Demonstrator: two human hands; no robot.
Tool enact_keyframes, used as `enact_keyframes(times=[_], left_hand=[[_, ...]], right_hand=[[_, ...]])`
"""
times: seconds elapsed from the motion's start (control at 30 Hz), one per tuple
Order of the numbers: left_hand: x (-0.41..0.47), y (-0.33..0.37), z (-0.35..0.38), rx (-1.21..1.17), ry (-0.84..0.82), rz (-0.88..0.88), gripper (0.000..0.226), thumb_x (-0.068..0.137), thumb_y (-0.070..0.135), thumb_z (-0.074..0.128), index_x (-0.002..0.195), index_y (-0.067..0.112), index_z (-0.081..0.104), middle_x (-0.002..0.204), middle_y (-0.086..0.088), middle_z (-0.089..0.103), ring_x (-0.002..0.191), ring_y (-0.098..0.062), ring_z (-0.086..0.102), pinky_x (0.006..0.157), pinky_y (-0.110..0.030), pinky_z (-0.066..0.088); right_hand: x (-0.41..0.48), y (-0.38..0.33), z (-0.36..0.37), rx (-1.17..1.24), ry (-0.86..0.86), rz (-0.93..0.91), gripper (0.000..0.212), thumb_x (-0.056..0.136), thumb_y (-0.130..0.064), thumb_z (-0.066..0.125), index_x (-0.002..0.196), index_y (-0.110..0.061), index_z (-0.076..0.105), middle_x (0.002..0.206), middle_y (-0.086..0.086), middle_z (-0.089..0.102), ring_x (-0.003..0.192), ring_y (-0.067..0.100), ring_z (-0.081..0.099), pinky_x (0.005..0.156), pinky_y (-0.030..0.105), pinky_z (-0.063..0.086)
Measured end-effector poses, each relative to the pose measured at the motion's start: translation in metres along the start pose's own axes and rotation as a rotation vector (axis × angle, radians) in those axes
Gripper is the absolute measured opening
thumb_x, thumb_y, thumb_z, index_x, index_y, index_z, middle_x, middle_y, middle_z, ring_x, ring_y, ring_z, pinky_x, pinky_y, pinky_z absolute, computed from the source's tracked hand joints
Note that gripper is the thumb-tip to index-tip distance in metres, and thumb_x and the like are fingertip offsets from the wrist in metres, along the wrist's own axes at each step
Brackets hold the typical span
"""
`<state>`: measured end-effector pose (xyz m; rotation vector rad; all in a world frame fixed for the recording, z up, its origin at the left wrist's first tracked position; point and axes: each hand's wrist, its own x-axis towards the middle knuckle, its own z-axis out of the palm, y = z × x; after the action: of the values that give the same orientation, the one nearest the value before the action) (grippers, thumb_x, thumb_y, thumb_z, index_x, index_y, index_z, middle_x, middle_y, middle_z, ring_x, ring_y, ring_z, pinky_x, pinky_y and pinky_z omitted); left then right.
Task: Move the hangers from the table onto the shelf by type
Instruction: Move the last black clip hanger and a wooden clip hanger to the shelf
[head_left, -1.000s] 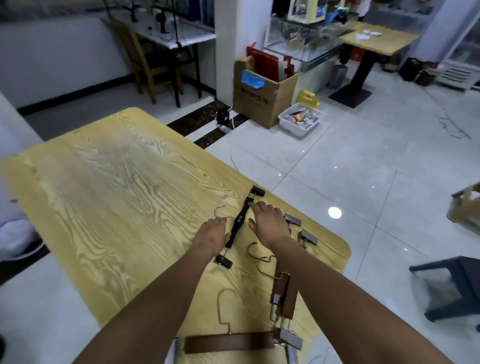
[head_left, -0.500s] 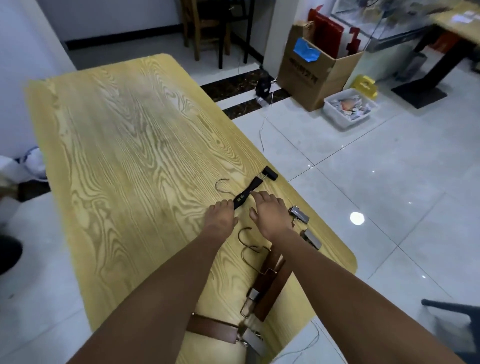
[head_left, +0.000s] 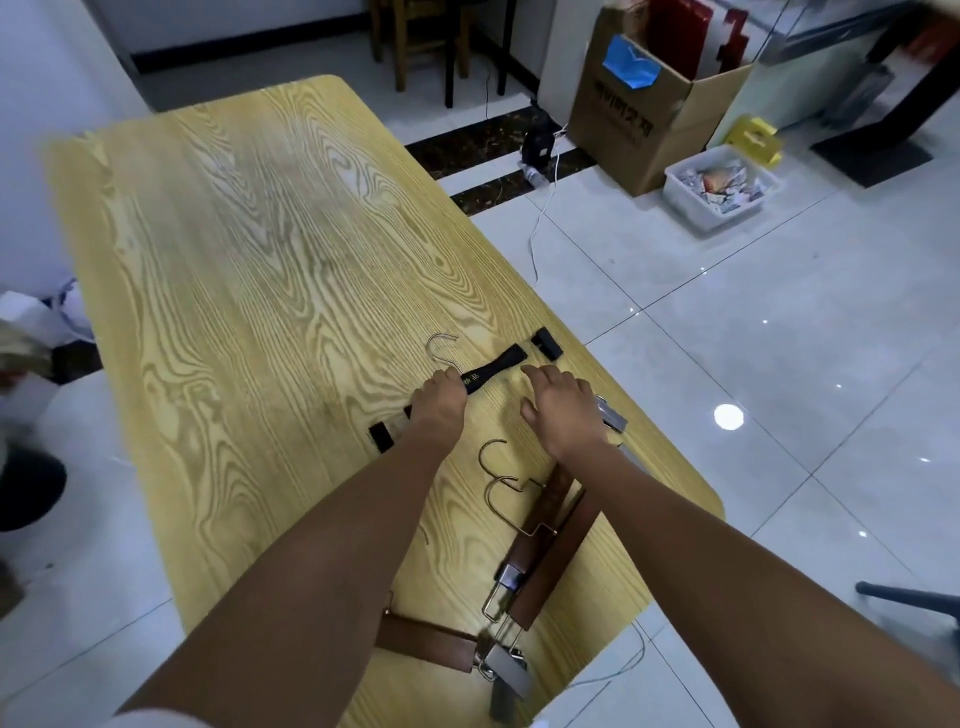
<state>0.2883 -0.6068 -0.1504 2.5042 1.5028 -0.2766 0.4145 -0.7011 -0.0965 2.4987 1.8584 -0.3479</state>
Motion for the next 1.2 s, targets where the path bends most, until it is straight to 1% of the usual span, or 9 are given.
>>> enact_keyframes(times=[0.17,0.27,0.33,0.5,0.63,0.93,1.0,1.13,1.2], left_hand=[[-0.004,-0.021,-0.016,0.006,0.049,0.048,0.032,0.090,0.008,0.048,0.122,0.006,0.040,0.120,-0.012,0.051,0.111,-0.028,0.051,0.097,-0.041,0.035],[-0.008,-0.039,-0.033,-0.046,0.051,0.033,0.040,0.095,0.028,0.050,0.127,0.007,0.038,0.122,-0.013,0.051,0.115,-0.029,0.049,0.097,-0.044,0.035],[-0.013,-0.052,-0.045,-0.091,0.058,0.009,0.046,0.096,0.035,0.049,0.130,0.007,0.038,0.124,-0.014,0.050,0.117,-0.031,0.047,0.098,-0.046,0.035],[-0.033,-0.091,-0.078,-0.044,0.132,0.024,0.038,0.098,0.031,0.046,0.129,0.010,0.040,0.121,-0.014,0.052,0.115,-0.033,0.048,0.098,-0.047,0.034],[-0.054,-0.120,-0.097,0.006,0.152,0.083,0.040,0.097,0.037,0.045,0.125,0.008,0.042,0.122,-0.013,0.052,0.115,-0.032,0.047,0.096,-0.044,0.033],[-0.103,-0.157,-0.103,-0.069,0.190,0.158,0.038,0.097,0.039,0.042,0.118,0.007,0.046,0.116,-0.012,0.052,0.111,-0.030,0.047,0.093,-0.043,0.032],[-0.110,-0.161,-0.100,-0.079,0.200,0.171,0.037,0.097,0.039,0.042,0.117,0.007,0.046,0.115,-0.011,0.052,0.111,-0.029,0.047,0.094,-0.043,0.032],[-0.121,-0.165,-0.095,-0.095,0.201,0.179,0.039,0.097,0.040,0.042,0.119,0.007,0.046,0.117,-0.011,0.051,0.111,-0.028,0.046,0.095,-0.044,0.032],[-0.124,-0.165,-0.093,-0.094,0.200,0.179,0.039,0.097,0.040,0.042,0.119,0.007,0.046,0.117,-0.011,0.052,0.111,-0.028,0.047,0.096,-0.043,0.032]], right_hand=[[-0.001,-0.016,-0.007,0.047,0.023,-0.006,0.047,0.100,-0.028,0.038,0.145,-0.016,0.032,0.143,0.008,0.043,0.129,0.027,0.040,0.107,0.037,0.029],[-0.008,-0.026,-0.009,0.049,0.020,-0.007,0.047,0.100,-0.027,0.038,0.146,-0.016,0.031,0.146,0.009,0.040,0.132,0.028,0.038,0.109,0.039,0.027],[-0.014,-0.033,-0.011,0.049,0.029,-0.013,0.046,0.101,-0.026,0.038,0.146,-0.017,0.032,0.145,0.008,0.041,0.131,0.027,0.039,0.108,0.038,0.027],[-0.038,-0.058,-0.015,0.095,0.017,-0.047,0.045,0.100,-0.026,0.040,0.144,-0.019,0.035,0.141,0.007,0.045,0.127,0.027,0.040,0.104,0.037,0.028],[-0.060,-0.087,-0.010,0.116,-0.040,-0.064,0.044,0.099,-0.027,0.041,0.143,-0.019,0.036,0.140,0.007,0.045,0.127,0.027,0.041,0.103,0.037,0.029],[-0.114,-0.145,0.031,0.112,-0.188,-0.107,0.045,0.092,-0.035,0.056,0.131,-0.016,0.044,0.133,0.007,0.049,0.123,0.027,0.044,0.099,0.038,0.033],[-0.126,-0.150,0.044,0.098,-0.193,-0.086,0.047,0.089,-0.040,0.059,0.126,-0.015,0.045,0.129,0.007,0.051,0.120,0.026,0.047,0.097,0.037,0.035],[-0.149,-0.154,0.067,0.064,-0.263,-0.043,0.062,0.081,-0.060,0.060,0.119,-0.014,0.046,0.123,0.006,0.053,0.116,0.027,0.049,0.096,0.038,0.035],[-0.156,-0.154,0.076,0.023,-0.309,-0.032,0.066,0.078,-0.062,0.063,0.119,-0.012,0.046,0.123,0.007,0.053,0.117,0.027,0.048,0.096,0.038,0.035]])
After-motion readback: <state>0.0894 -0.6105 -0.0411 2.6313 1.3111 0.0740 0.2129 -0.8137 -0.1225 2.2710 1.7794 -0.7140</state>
